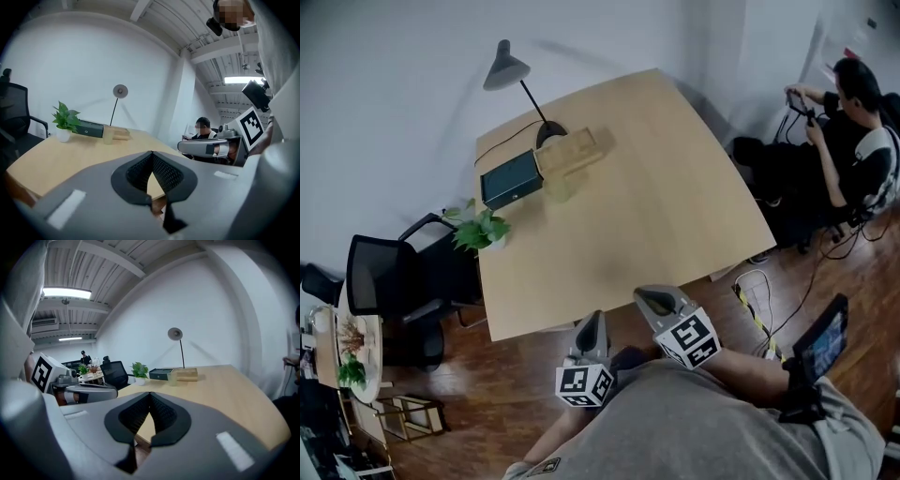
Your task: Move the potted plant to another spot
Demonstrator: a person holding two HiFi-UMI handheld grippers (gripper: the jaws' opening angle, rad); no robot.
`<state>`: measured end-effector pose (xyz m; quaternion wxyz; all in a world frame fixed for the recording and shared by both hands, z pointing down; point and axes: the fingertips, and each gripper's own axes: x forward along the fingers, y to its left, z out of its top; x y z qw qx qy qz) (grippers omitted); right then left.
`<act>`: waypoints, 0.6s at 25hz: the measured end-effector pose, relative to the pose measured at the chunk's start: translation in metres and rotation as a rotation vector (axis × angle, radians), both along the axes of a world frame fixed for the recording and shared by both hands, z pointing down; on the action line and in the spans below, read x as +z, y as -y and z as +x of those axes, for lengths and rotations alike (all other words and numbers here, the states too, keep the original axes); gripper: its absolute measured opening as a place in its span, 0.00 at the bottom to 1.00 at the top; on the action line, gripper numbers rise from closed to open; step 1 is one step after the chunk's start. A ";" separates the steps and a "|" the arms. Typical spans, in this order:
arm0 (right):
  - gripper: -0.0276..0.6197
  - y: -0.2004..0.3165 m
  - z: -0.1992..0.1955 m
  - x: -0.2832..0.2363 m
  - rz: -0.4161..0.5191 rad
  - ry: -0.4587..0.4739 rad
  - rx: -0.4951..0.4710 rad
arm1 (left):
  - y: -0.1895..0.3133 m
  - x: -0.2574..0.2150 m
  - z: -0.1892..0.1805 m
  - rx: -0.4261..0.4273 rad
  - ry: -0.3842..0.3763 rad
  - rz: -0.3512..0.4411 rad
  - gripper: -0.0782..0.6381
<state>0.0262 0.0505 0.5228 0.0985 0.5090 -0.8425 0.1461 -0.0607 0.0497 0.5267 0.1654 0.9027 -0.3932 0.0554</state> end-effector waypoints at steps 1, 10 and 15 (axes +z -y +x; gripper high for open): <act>0.05 -0.004 -0.001 0.000 -0.001 0.007 0.010 | -0.004 0.002 -0.001 0.015 0.004 0.000 0.12; 0.05 -0.028 -0.019 -0.006 -0.025 0.021 0.075 | -0.025 -0.006 -0.010 0.096 -0.020 0.005 0.12; 0.05 -0.037 -0.028 0.001 -0.044 0.030 0.100 | -0.032 -0.009 -0.019 0.106 -0.036 0.015 0.12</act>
